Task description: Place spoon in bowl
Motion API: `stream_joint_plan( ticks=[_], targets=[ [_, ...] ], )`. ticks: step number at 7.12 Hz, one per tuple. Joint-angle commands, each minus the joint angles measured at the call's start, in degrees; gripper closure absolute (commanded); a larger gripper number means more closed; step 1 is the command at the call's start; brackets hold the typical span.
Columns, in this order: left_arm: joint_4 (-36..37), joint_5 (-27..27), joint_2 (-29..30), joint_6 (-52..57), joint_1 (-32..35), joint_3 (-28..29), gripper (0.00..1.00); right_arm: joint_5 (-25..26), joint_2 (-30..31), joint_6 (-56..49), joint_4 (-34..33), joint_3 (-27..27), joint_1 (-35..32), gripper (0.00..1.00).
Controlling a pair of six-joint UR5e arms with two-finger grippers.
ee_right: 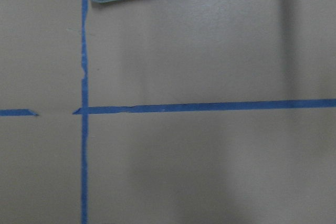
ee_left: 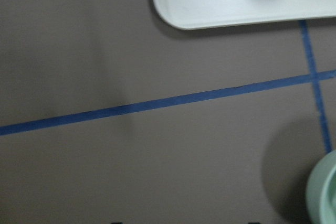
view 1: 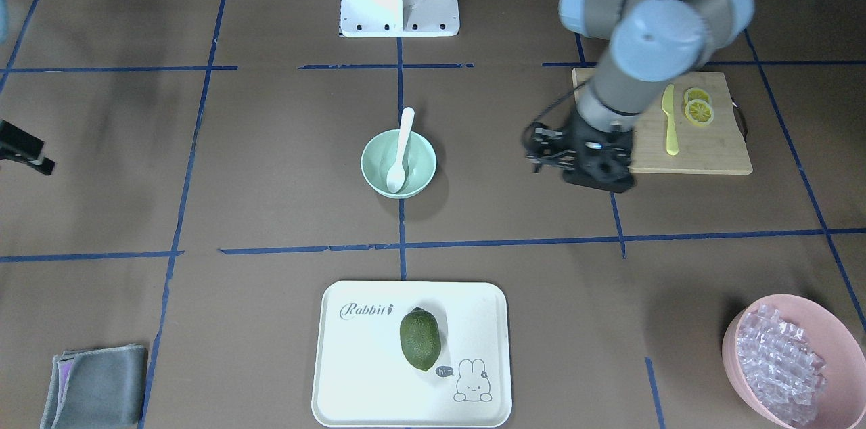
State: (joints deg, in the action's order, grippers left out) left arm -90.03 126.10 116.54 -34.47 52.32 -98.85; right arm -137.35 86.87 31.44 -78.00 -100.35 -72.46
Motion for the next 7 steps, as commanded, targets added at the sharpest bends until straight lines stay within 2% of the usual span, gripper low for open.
stream_joint_plan(
  ticks=[1, 2, 3, 4, 5, 6, 7],
  targets=[
    [0.1, 9.8, -10.9, 21.3, 14.5, -0.3, 0.16, -0.1, 0.8, -15.7, -6.7, 1.6, -7.3, 0.00],
    [0.9, 13.4, -14.2, 31.3, 21.9, 2.4, 0.16, 0.2, 0.5, -21.3, -9.7, 2.7, -10.5, 0.00],
    [5.5, 13.6, -14.6, 41.8, 28.0, 5.0, 0.16, 0.0, 0.1, -27.8, -10.2, 6.1, -11.9, 0.00],
    [10.9, 12.9, -14.7, 48.6, 31.7, 6.1, 0.16, 0.0, -0.6, -28.1, -10.2, 7.3, -11.9, 0.00],
    [11.3, 11.7, -18.0, 54.4, 38.1, 7.7, 0.16, 0.1, -0.5, -27.8, -10.2, 8.1, -11.9, 0.00],
    [13.2, 11.8, -18.7, 55.0, 41.4, 9.3, 0.16, -0.1, -0.1, -27.8, -10.2, 8.2, -12.0, 0.00],
    [13.0, 12.1, -22.5, 54.9, 41.7, 9.5, 0.16, 0.0, 0.1, -27.8, -10.0, 7.7, -12.1, 0.00]
  ],
)
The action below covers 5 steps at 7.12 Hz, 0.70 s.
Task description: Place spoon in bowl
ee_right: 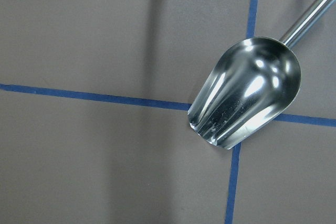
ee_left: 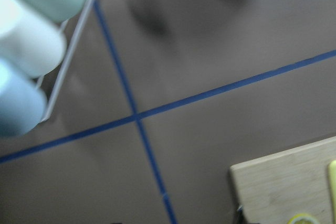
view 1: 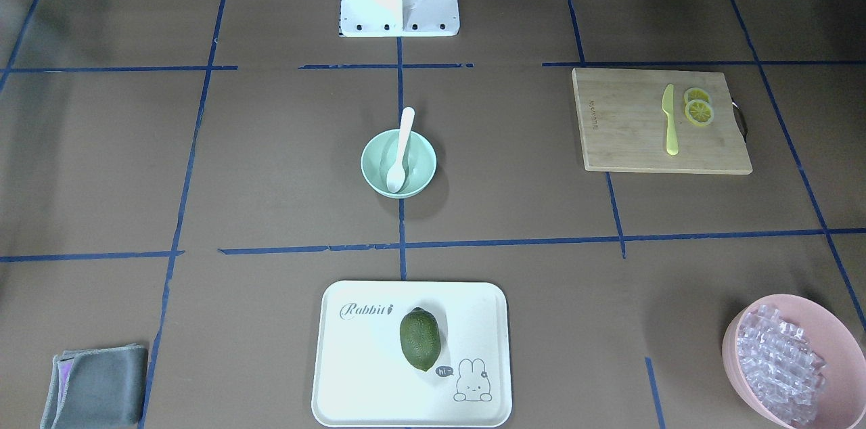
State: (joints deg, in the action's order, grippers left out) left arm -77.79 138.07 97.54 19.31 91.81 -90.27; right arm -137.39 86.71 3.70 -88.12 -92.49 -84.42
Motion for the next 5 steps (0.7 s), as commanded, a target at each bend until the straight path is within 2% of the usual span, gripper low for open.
stream_joint_plan(
  ticks=[1, 3, 5],
  targets=[
    [0.5, 0.3, -6.5, 0.9, 2.3, 0.4, 0.00, 0.0, 0.7, 0.0, 0.1, -0.8, -0.2, 0.00],
    [0.5, -0.6, -6.5, -6.6, 2.2, -1.0, 0.00, 0.2, 1.3, 0.0, 0.1, -0.1, -0.2, 0.00],
    [0.4, -0.7, -6.7, -8.7, 2.2, -0.8, 0.00, -0.1, 3.6, -0.4, 1.0, -1.6, -0.2, 0.00]
  ],
)
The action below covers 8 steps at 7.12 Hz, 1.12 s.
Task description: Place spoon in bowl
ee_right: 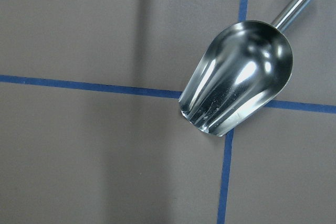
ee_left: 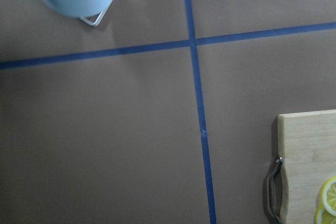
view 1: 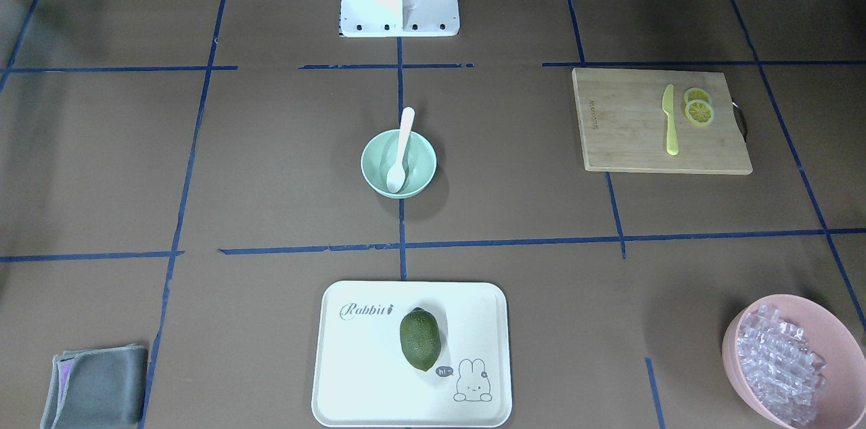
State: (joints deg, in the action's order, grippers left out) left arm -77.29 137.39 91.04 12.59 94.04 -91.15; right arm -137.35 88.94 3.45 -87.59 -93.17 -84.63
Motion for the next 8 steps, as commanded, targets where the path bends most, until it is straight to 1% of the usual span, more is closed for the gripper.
stream_joint_plan(
  ticks=[1, 2, 4, 5, 6, 8],
  targets=[
    [-0.5, -0.1, -0.4, -4.3, -0.1, -0.4, 0.00, -0.3, 1.8, 0.0, -0.4, -4.3, 0.0, 0.00],
    [-1.2, 0.0, -0.5, -3.8, 0.0, -0.7, 0.00, 0.8, 2.9, 0.2, -1.3, -5.6, 0.0, 0.00],
    [-5.4, -0.3, -0.8, -4.0, -0.2, 0.1, 0.00, 1.9, 3.3, 0.2, -2.5, -5.9, 0.0, 0.00],
    [-6.2, -0.3, -1.1, -4.3, -0.2, 0.3, 0.00, 5.2, 3.4, -0.5, -2.5, -5.9, 0.1, 0.00],
    [-6.5, -0.1, -2.4, -4.1, -0.2, 0.2, 0.00, 6.0, 3.3, -0.5, -2.8, -5.8, 0.6, 0.00],
    [-6.4, 0.0, -2.5, -4.0, -0.2, -0.7, 0.00, 4.8, 3.3, -0.5, -4.1, -5.9, 0.7, 0.00]
  ],
)
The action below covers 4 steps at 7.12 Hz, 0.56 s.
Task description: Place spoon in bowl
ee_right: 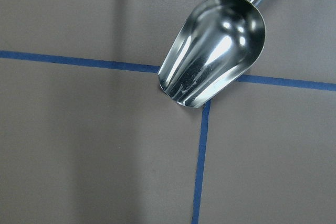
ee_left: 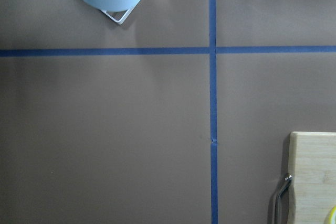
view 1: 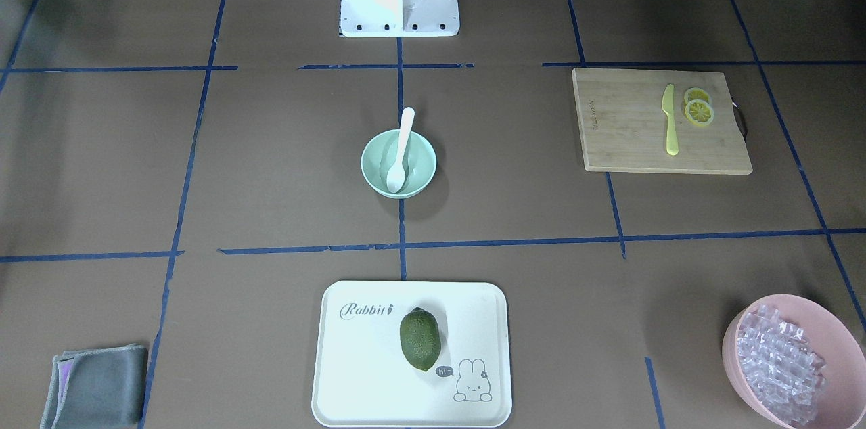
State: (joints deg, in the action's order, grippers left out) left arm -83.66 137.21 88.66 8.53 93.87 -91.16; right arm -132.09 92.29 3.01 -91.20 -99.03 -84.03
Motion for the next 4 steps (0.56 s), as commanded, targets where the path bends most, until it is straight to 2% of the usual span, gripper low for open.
stream_joint_plan(
  ticks=[1, 4],
  targets=[
    [0.1, -0.4, -0.1, 0.1, 0.0, -0.8, 0.00, -0.4, -0.2, 0.0, -0.4, 0.1, 0.1, 0.00],
    [0.3, -0.7, -2.0, 1.0, -0.4, -1.3, 0.00, -0.4, -0.4, 0.1, 0.0, 0.2, 0.2, 0.00]
  ],
)
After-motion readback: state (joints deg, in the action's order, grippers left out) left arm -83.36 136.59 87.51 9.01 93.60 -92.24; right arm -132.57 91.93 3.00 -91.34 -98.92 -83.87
